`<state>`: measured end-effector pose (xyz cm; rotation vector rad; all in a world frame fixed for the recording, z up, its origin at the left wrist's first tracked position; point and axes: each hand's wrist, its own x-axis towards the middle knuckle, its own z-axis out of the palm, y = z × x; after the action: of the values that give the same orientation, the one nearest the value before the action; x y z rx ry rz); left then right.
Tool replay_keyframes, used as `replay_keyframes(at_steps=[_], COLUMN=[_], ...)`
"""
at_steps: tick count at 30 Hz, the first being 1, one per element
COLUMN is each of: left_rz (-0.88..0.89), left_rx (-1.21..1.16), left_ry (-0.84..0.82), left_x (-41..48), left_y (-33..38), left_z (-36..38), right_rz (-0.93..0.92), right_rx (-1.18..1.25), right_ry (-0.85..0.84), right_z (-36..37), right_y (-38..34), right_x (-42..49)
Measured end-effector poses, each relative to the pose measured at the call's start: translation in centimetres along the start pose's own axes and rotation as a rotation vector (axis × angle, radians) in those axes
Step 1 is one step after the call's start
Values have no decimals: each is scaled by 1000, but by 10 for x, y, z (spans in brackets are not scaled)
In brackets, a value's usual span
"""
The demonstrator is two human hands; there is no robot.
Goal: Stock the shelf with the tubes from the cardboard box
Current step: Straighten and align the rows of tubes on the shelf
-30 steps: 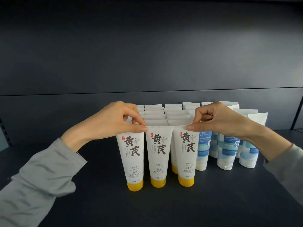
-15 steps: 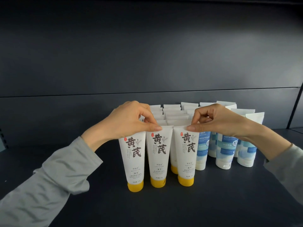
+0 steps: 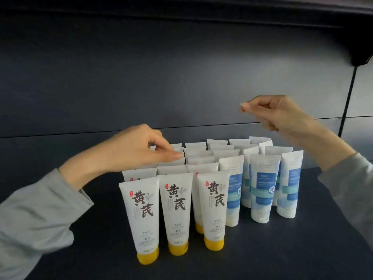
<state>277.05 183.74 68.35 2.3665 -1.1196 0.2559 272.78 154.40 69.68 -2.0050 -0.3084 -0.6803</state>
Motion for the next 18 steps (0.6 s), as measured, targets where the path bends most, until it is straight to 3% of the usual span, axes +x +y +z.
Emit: replay_keyframes(at_steps=[3,9,18], left_rz=[18,-13,-90], left_rx=[-6,-64,71], left_ry=[57,1,-87], left_x=[22,88,166], left_y=[14,43,18], left_z=[-13,-6,24], right_rz=[-18,20,39], right_rx=[-40,-207,-303], right_ry=[-25,-99,-335], right_z=[-19,-47,-63], right_y=[4,32,103], right_x=[17,51,92])
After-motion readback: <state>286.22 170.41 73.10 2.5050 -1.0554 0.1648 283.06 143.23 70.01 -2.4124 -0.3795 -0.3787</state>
